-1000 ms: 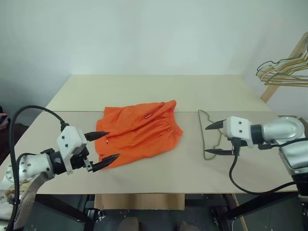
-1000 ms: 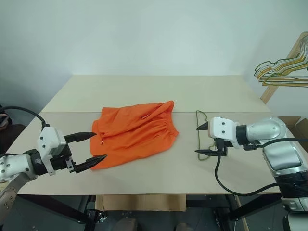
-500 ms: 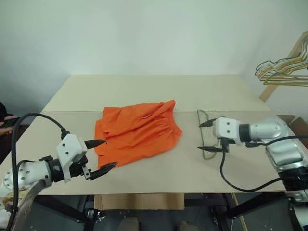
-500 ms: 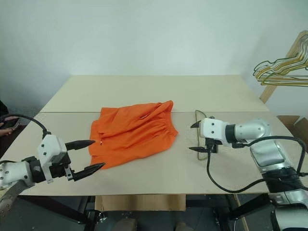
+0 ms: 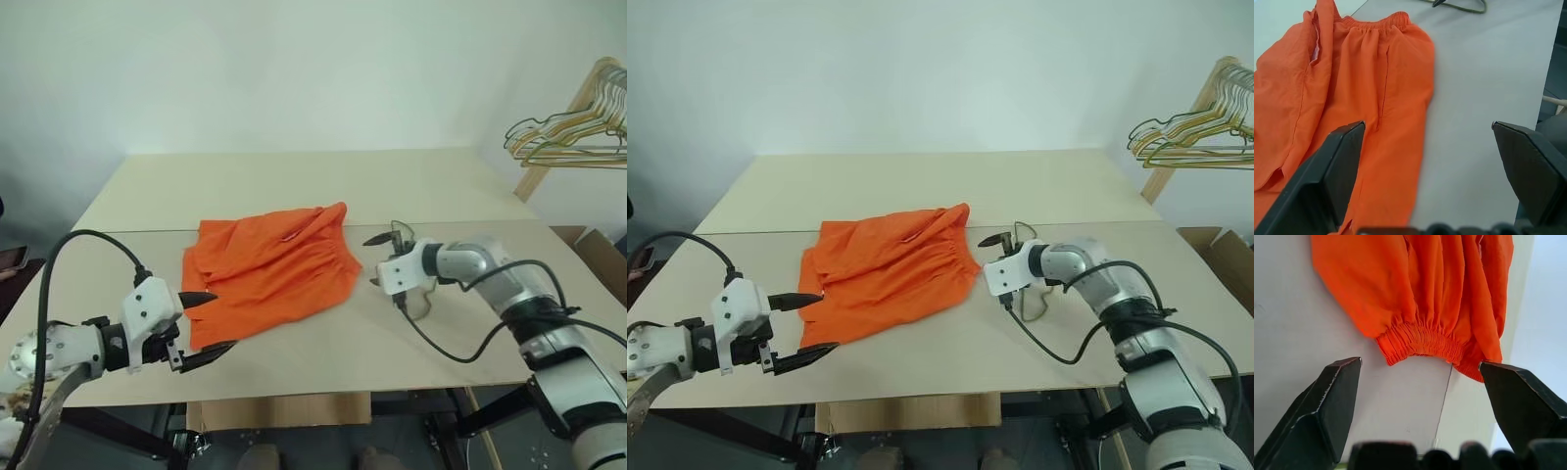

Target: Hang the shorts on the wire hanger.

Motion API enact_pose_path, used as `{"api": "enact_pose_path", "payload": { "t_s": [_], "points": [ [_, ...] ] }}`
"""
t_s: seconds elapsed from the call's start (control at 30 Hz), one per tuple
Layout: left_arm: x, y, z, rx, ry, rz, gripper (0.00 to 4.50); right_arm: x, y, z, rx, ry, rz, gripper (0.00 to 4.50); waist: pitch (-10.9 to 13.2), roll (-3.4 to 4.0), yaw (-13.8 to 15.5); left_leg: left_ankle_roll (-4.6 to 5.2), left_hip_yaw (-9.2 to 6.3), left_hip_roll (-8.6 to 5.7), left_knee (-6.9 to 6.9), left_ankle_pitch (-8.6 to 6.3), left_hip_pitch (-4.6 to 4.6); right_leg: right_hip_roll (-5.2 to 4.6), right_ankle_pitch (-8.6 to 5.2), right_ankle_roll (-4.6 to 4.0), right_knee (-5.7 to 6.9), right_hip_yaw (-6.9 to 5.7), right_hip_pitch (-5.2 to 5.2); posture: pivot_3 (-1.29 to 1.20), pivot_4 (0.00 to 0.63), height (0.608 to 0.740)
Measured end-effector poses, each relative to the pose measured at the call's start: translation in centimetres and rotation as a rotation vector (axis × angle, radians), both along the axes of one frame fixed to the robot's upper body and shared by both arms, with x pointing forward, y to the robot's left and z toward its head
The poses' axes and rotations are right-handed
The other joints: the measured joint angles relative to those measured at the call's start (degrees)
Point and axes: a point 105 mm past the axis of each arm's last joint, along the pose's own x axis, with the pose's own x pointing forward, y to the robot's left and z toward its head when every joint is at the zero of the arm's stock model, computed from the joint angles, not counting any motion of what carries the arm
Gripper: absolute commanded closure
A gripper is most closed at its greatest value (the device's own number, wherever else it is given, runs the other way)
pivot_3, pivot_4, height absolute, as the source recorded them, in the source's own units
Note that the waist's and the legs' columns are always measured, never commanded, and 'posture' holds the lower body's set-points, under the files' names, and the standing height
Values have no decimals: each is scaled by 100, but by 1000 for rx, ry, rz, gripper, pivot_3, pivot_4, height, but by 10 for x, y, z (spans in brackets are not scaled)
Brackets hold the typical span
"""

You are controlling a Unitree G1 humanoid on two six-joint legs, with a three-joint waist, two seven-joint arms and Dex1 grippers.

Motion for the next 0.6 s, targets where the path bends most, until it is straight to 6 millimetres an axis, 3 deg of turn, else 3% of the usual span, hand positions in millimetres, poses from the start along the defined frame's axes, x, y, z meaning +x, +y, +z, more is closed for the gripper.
{"api": "enact_pose_path", "payload": {
  "t_s": [0.23,0.47,0.6],
  "points": [
    [-14,-1,-10,-9,57,22,0,16,20,-16,-75,-85,48,52,0,0,-139,-3,-7,-1,-6,2,2,-1,-4,-8,18,1,-6,171,0,740],
    [-17,3,-17,6,72,57,0,19,41,-25,-92,-105,102,52,1,1,-149,-10,-11,-3,-8,6,31,-1,-15,-23,54,2,3,189,0,740],
    [-17,3,-17,4,70,62,0,19,47,-27,-107,-88,117,967,1,2,-149,-10,-13,-2,-8,6,31,-1,-16,-24,56,1,2,192,0,740]
  ]
}}
